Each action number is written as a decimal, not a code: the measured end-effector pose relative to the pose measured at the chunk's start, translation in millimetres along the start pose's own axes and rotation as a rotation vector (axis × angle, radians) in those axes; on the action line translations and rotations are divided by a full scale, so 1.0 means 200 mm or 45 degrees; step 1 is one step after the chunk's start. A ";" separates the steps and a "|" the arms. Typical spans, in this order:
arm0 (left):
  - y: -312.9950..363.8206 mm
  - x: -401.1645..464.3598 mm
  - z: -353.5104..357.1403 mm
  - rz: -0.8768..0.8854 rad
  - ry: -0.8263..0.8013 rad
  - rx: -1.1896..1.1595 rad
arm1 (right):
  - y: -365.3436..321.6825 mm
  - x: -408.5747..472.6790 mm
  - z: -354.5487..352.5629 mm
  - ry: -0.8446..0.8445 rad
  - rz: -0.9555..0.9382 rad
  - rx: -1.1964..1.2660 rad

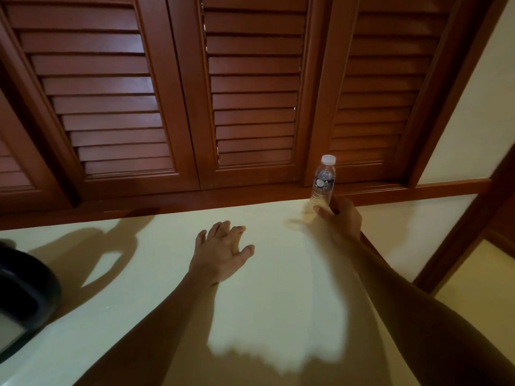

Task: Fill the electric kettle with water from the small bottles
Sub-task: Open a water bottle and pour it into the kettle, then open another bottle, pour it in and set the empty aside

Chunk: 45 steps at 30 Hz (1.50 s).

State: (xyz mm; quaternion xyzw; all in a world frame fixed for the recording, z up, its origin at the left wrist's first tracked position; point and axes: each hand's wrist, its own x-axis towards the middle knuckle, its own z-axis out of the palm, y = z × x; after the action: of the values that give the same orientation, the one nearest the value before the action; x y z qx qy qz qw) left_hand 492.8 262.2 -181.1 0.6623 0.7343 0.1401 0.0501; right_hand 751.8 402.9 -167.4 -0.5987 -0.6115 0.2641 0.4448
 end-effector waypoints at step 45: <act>-2.37 -2.49 -1.06 -0.939 1.042 -0.798 | -1.52 -2.69 1.47 -0.995 -0.708 -0.532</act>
State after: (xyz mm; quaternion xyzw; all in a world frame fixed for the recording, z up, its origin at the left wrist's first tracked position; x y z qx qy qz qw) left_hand 42.7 -298.1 -162.7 0.2122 0.7981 0.5639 0.0016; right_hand 288.2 -99.6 -166.5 -0.3464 -0.9074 0.2122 0.1079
